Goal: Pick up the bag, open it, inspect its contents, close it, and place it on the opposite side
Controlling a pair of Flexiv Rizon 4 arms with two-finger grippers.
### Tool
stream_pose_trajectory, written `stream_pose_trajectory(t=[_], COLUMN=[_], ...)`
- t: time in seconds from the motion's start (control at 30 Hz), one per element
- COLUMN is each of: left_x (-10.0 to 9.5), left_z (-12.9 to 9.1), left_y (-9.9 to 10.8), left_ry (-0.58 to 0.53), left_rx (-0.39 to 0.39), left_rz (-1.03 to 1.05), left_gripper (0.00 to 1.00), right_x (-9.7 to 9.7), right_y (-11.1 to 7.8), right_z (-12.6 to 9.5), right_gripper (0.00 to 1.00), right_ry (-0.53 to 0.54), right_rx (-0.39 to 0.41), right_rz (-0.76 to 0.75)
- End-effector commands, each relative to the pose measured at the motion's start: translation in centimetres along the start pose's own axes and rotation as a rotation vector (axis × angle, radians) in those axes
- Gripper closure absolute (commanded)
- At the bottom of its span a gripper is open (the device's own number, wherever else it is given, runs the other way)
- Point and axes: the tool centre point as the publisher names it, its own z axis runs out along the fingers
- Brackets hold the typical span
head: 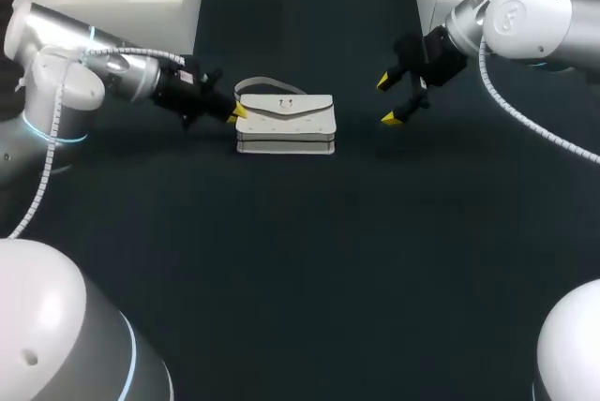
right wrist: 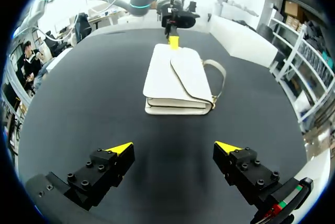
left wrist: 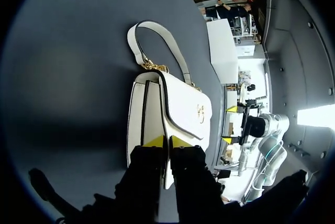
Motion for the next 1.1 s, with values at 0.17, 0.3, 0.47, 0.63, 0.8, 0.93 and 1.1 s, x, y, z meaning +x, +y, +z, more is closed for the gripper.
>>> stream_pose_trajectory(t=[0.17,0.3,0.47,0.63,0.8,0.93,1.1], left_x=[0.1,0.2,0.5,0.8,1.1,1.3,1.7], left_z=[2.0,2.5,2.7,3.0,3.3,3.3,3.4], left_y=[-2.2,-2.2,-2.2,-2.2,-1.9,-1.6,-1.2], left_ry=[-0.009,-0.016,-0.014,-0.01,-0.009,-0.008,-0.017], left_rx=[-0.091,-0.09,-0.097,-0.102,-0.09,-0.077,-0.068], left_rz=[0.005,0.008,0.016,0.019,0.023,0.028,0.043], left_gripper=[1.0,1.0,1.0,1.0,1.0,1.0,1.0], right_x=[-0.1,-0.1,-0.1,-0.1,-0.1,-0.1,-0.1], right_y=[0.0,0.0,0.0,0.0,0.0,0.0,0.0], right_z=[0.1,0.1,0.1,0.1,0.1,0.1,0.1], right_gripper=[0.0,0.0,0.0,0.0,0.0,0.0,0.0], right_ry=[0.002,0.002,0.002,0.002,0.002,0.002,0.002], right_rx=[0.0,0.0,0.0,0.0,0.0,0.0,0.0], right_rz=[0.0,0.0,0.0,0.0,0.0,0.0,0.0])
